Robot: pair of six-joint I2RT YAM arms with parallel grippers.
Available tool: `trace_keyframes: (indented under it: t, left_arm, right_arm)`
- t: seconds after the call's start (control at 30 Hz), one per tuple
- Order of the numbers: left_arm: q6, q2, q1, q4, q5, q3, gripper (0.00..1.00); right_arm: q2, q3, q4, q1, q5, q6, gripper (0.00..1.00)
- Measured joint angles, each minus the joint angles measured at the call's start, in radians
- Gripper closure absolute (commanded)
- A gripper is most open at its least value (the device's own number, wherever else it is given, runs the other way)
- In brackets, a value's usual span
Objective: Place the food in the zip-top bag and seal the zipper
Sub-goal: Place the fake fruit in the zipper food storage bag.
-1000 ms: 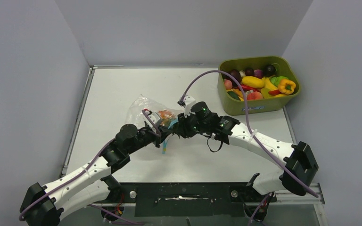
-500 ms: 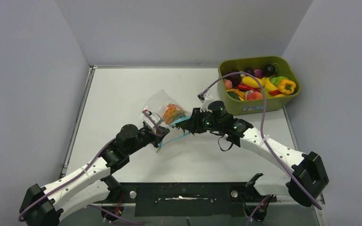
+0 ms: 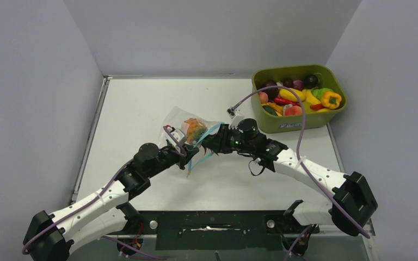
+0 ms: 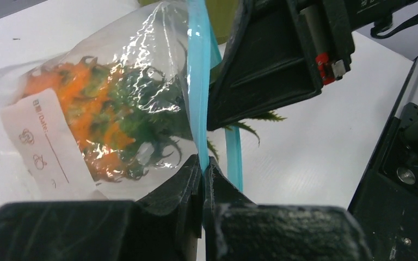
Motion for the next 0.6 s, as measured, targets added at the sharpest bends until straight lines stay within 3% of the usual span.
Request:
trace_keyframes:
  t: [0.6]
  left_arm:
    - [-0.039,-0.003,0.000,0.108,0.083,-0.032,1.00]
  right_arm:
    - [0.089,0.000,0.101,0.043,0.114,0.129,0.78]
